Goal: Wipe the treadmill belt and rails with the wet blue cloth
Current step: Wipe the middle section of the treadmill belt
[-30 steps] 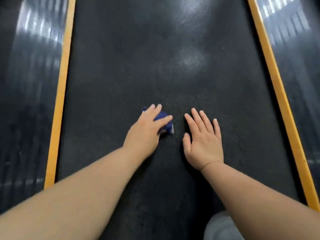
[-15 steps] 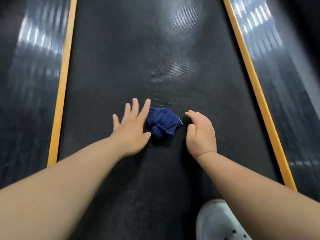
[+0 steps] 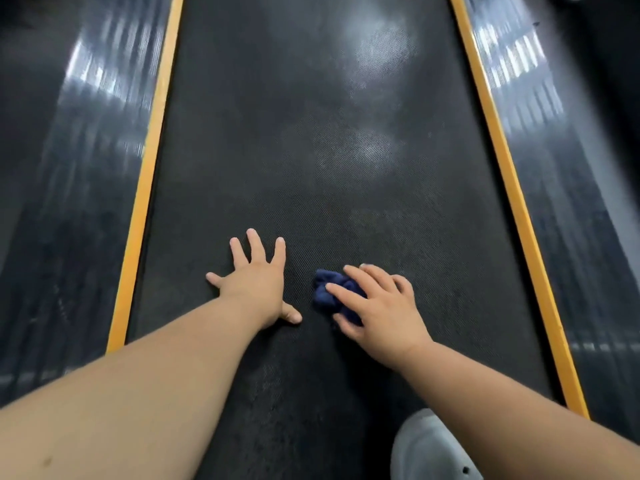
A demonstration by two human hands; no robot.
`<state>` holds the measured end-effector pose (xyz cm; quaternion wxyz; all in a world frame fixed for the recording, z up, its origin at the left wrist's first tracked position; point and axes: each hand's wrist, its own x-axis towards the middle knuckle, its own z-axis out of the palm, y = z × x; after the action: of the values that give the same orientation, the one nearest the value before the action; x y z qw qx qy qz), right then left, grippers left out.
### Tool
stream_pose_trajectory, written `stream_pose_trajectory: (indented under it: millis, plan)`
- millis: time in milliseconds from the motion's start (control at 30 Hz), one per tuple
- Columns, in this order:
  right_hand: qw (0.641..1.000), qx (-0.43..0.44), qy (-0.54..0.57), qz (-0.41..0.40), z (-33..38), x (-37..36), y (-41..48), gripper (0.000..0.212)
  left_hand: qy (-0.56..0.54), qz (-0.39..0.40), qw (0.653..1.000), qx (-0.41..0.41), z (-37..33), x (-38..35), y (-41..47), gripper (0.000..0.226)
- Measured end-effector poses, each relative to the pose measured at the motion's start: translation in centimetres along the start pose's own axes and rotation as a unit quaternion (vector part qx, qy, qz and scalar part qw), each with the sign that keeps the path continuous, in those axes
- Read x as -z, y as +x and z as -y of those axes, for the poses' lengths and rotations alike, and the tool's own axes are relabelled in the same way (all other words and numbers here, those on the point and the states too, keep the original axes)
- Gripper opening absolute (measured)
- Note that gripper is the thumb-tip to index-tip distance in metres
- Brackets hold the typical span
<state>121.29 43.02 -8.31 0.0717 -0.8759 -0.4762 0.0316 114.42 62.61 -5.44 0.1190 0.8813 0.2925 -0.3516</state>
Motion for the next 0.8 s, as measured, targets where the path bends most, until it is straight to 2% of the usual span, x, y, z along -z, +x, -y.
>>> stream_pose_trajectory:
  millis: [100,233,367,433,533,633,667,733,800]
  plan:
    - [0.995,-0.028,-0.080,0.045,0.9,1.6,-0.3,0.051,-0.014,0.012,1.000,0.003,-0.3,0.6,-0.1,0.136]
    - [0.994,0.025,-0.049,0.100,1.1,2.6,0.6,0.037,-0.017,0.008,1.000,0.009,-0.2,0.3,-0.3,0.136]
    - [0.998,-0.008,-0.023,0.056,-3.9,2.1,7.8,0.035,-0.007,-0.004,1.000,0.007,0.1,-0.1,0.2,0.136]
    - [0.997,-0.001,-0.043,0.062,-5.5,2.3,10.9,0.036,-0.010,-0.002,1.000,0.012,0.1,-0.2,0.1,0.136]
    - [0.991,0.079,-0.042,0.097,-6.3,3.4,10.9,0.035,-0.009,0.006,1.000,0.028,-0.4,0.6,0.0,0.136]
    - [0.965,0.191,-0.039,0.177,-7.5,4.4,6.1,0.034,-0.012,0.011,0.998,0.068,-2.2,0.8,-1.1,0.130]
    - [0.963,0.193,-0.039,0.186,-8.0,4.6,4.7,0.035,-0.010,0.007,0.998,0.064,-3.2,0.9,-1.5,0.124]
    - [0.976,0.138,-0.001,0.167,-8.4,4.6,3.1,0.035,-0.022,0.024,0.999,0.025,-5.2,1.0,-2.4,0.118]
    - [0.983,0.103,0.018,0.150,-8.5,4.1,3.7,0.034,-0.052,0.027,0.998,-0.001,-7.3,1.0,-2.9,0.123]
